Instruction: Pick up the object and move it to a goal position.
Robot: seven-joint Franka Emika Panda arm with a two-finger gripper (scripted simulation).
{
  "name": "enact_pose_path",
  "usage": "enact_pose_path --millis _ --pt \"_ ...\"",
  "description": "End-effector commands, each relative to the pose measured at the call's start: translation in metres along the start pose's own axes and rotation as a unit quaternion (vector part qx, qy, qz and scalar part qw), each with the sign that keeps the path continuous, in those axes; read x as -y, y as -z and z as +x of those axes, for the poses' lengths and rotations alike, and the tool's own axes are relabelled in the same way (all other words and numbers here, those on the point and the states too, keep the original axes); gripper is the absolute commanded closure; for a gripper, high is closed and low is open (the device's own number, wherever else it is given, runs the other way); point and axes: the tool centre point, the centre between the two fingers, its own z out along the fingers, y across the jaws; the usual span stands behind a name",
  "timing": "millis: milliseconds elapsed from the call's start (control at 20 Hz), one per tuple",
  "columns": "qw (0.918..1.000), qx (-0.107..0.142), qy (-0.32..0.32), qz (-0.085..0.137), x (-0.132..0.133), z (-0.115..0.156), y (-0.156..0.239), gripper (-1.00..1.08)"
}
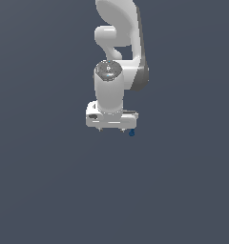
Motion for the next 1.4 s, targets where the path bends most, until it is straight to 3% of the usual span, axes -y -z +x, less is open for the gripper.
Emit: enact_pose_path --millis 0,400,650,1000,1350 --pt "1.0 0.0 0.0 0.0 0.0 0.0 0.0 -0.92" --pt "0.9998 0.011 -0.013 -0.012 -0.034 -0.002 -0.006 -0.92" --pt "0.9998 0.011 -0.012 -0.012 -0.033 -0.002 -0.007 -0.92" --pt "0.9999 0.005 -0.002 -0.012 -0.003 -0.014 -0.02 -0.92" --pt "0.9997 -0.006 0.021 -0.009 0.056 -0.043 -0.045 -0.92"
